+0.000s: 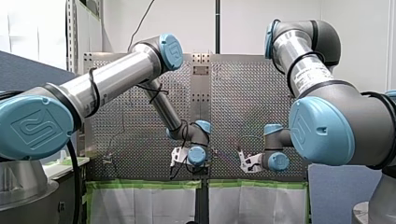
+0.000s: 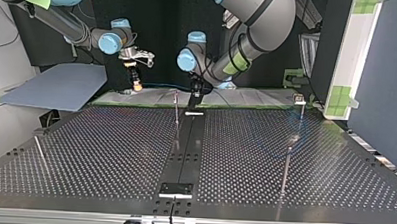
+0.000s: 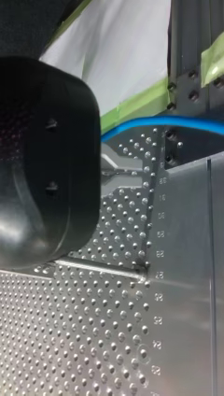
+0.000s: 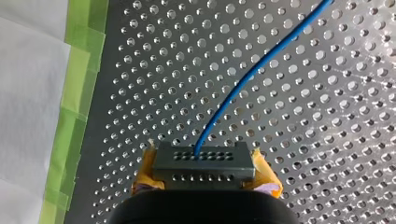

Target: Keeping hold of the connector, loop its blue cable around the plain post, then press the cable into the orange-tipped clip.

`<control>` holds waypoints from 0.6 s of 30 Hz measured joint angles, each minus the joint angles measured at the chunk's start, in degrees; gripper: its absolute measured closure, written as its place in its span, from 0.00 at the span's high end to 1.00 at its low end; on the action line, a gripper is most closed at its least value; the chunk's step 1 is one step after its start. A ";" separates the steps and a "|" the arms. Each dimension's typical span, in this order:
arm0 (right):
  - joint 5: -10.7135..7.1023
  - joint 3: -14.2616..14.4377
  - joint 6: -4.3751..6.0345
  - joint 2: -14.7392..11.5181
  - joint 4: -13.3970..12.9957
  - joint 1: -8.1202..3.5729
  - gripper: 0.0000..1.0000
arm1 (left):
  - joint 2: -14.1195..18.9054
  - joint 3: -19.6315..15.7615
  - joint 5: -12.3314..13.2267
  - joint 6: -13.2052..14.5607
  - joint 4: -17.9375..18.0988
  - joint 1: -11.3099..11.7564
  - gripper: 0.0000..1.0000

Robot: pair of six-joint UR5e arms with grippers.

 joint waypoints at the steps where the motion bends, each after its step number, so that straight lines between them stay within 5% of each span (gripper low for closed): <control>1: 0.00 -0.04 0.08 0.00 -0.10 -0.02 0.00 | 0.00 0.07 0.12 0.01 0.00 0.06 0.01; 18: 0.10 -2.30 0.90 3.02 0.50 -0.65 0.00 | -0.02 1.35 1.28 0.35 -0.52 0.85 0.01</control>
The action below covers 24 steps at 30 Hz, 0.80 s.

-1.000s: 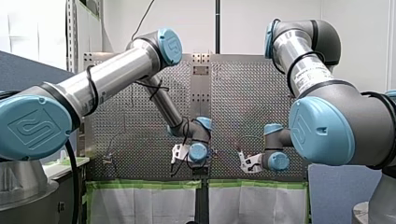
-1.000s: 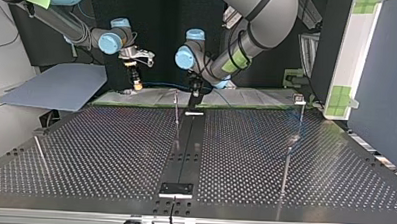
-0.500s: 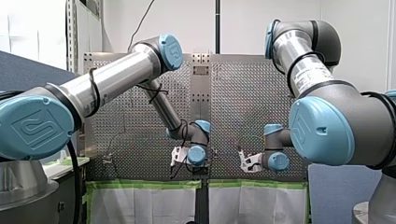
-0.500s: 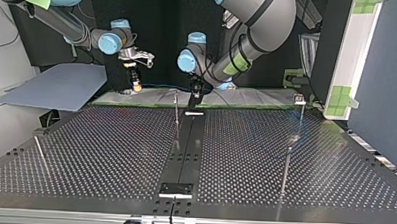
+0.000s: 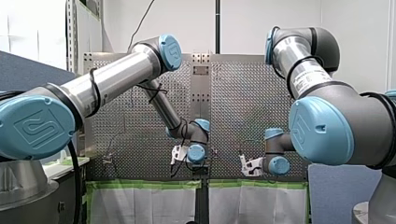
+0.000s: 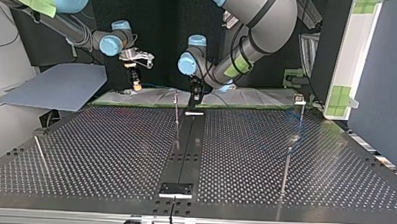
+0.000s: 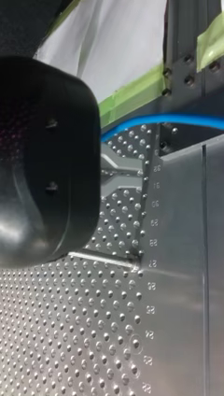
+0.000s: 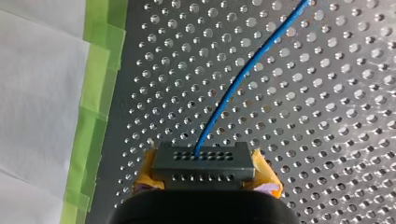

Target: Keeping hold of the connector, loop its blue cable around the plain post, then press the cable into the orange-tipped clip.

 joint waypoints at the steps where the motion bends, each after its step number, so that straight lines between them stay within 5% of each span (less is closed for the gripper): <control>1: 0.00 -0.11 0.05 0.06 0.00 -0.02 0.00 | 0.00 0.06 0.05 0.05 0.04 0.02 0.01; 24: -0.28 -1.70 0.92 0.26 0.24 -0.59 0.00 | 0.00 1.74 0.50 0.43 -1.06 0.06 0.01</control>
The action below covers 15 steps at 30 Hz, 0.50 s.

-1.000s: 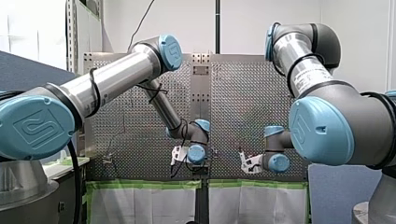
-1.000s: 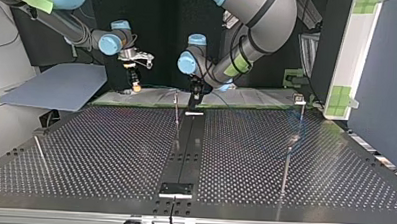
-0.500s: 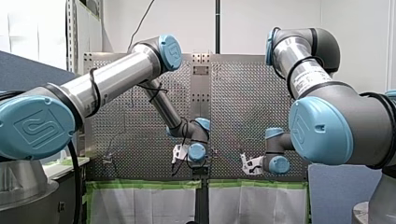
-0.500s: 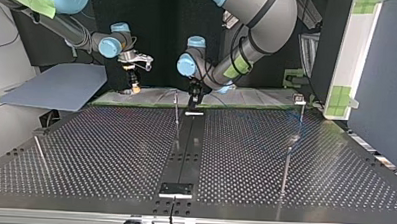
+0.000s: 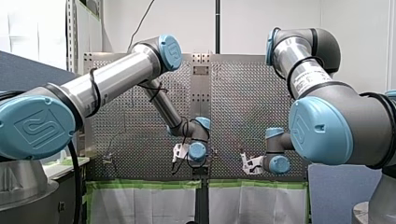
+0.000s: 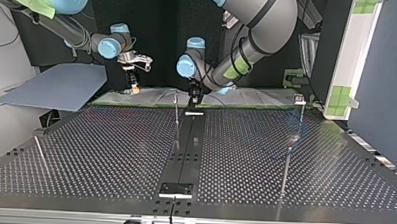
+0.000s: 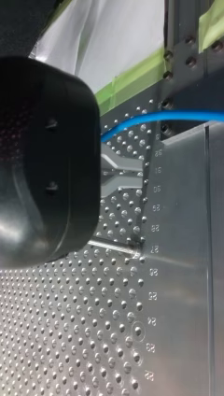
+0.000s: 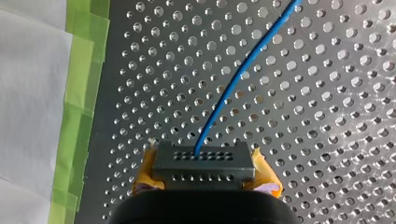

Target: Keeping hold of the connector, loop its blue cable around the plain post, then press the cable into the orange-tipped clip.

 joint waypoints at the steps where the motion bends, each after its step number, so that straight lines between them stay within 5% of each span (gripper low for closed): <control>1: -0.01 -0.01 0.00 0.00 0.02 -0.04 0.00 | 0.00 0.00 0.05 0.00 0.00 0.00 0.01; 15: -0.07 -0.69 0.05 0.06 0.28 -0.21 0.00 | -0.02 0.22 1.34 -0.01 0.07 0.25 0.01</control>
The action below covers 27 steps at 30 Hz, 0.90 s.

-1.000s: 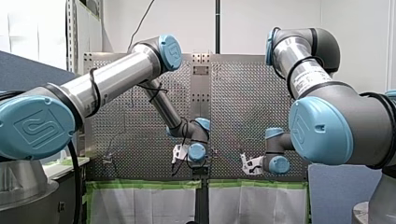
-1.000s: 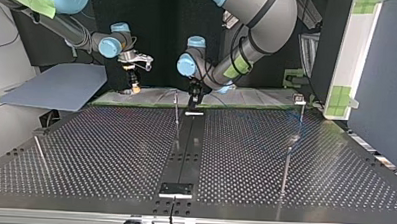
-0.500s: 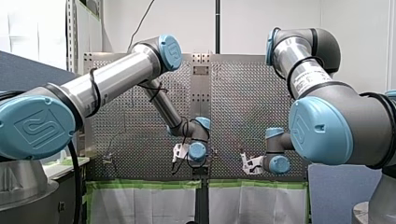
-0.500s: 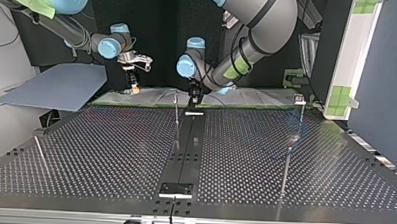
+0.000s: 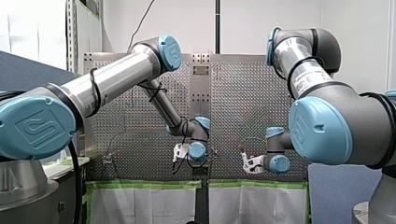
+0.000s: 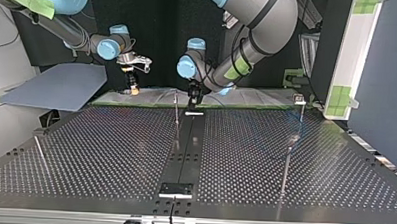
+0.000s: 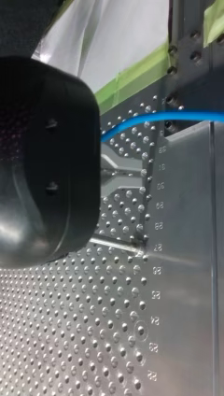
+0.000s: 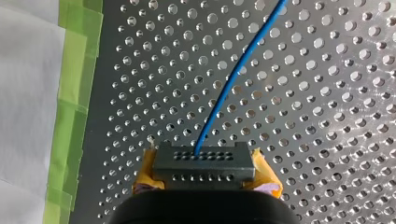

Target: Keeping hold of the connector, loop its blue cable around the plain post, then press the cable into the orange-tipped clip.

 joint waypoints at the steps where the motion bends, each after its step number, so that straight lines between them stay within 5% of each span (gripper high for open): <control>1: 0.00 -0.02 -0.03 0.00 0.01 0.02 0.00 | 0.00 0.06 0.10 0.00 0.00 0.00 0.01; 27: -0.97 -1.37 -0.93 0.00 1.59 0.55 0.00 | -0.05 0.42 2.32 -0.83 -0.02 -0.21 0.01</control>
